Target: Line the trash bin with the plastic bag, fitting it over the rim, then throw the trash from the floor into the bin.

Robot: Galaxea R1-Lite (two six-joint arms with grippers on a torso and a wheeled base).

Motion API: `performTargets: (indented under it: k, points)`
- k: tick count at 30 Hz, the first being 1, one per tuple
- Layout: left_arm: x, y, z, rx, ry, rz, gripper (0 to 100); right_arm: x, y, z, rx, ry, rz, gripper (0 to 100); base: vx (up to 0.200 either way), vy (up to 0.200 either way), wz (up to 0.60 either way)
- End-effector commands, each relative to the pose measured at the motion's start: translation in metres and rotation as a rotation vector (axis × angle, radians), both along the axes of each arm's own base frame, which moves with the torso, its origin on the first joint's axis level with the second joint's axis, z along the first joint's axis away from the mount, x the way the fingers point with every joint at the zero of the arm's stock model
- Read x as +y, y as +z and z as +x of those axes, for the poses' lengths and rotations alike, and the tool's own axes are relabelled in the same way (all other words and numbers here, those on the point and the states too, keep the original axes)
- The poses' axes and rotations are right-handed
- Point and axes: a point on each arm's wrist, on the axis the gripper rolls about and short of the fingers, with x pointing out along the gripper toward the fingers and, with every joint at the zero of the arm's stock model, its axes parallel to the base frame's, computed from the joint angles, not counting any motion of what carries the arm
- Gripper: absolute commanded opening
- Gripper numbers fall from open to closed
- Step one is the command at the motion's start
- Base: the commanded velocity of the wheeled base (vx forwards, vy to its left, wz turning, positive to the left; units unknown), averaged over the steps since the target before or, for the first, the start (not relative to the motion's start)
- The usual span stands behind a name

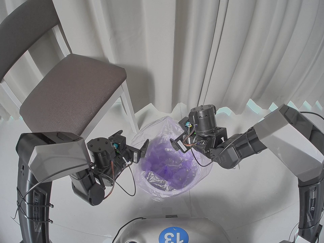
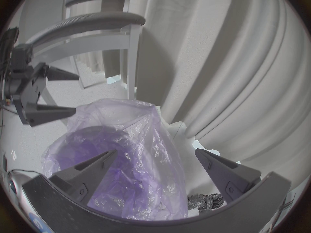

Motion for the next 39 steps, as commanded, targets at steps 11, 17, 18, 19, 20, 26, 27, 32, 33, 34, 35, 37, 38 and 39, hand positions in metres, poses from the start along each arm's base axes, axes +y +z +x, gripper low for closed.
performTargets:
  k: [11,17,18,19,20,26,27,32,33,34,35,37,38,39]
  points:
    - [-0.001,0.01,0.015,0.076,-0.042,-0.023,100,-0.038,0.005,0.01,0.036,-0.142,0.13,100,0.0,0.0,0.0]
    - [0.002,0.036,0.022,0.137,-0.023,-0.047,100,-0.034,0.02,0.02,0.096,-0.178,0.234,100,0.0,0.0,0.0]
    - [0.002,0.039,0.023,0.142,-0.023,-0.044,100,-0.034,0.021,0.021,0.111,-0.181,0.242,100,0.0,0.0,0.0]
    - [0.001,0.042,0.024,0.149,-0.022,-0.04,100,-0.036,0.021,0.023,0.128,-0.181,0.251,100,0.0,0.0,0.0]
    - [0.001,0.042,0.025,0.158,-0.022,-0.037,100,-0.037,0.018,0.025,0.145,-0.179,0.253,100,0.0,0.0,0.0]
    - [-0.007,0.042,0.034,0.198,-0.026,-0.018,100,-0.039,0.007,0.026,0.183,-0.167,0.247,100,0.0,0.0,0.0]
    - [-0.007,0.042,0.034,0.198,-0.026,-0.018,100,-0.039,0.007,0.026,0.183,-0.167,0.247,100,0.0,0.0,0.0]
    - [-0.011,0.041,0.039,0.227,-0.023,0.005,100,-0.04,0.001,0.022,0.204,-0.167,0.232,100,0.0,0.0,0.0]
    - [-0.011,0.04,0.038,0.237,-0.022,0.01,100,-0.041,-0.001,0.022,0.209,-0.168,0.228,100,0.0,0.0,0.0]
    - [-0.011,0.038,0.038,0.245,-0.021,0.015,100,-0.04,-0.002,0.021,0.212,-0.167,0.226,100,0.0,0.0,0.0]
    - [-0.011,0.038,0.039,0.245,-0.021,0.018,100,-0.04,-0.003,0.021,0.213,-0.167,0.226,100,0.0,0.0,0.0]
    - [-0.009,0.035,0.041,0.251,-0.015,0.02,100,-0.04,-0.005,0.023,0.214,-0.168,0.224,100,0.0,0.0,0.0]
    - [-0.009,0.033,0.045,0.249,-0.012,0.019,100,-0.04,-0.008,0.025,0.214,-0.169,0.217,100,0.0,0.0,0.0]
    - [-0.009,0.032,0.048,0.249,-0.007,0.019,100,-0.041,-0.009,0.027,0.212,-0.171,0.217,100,0.0,0.0,0.0]
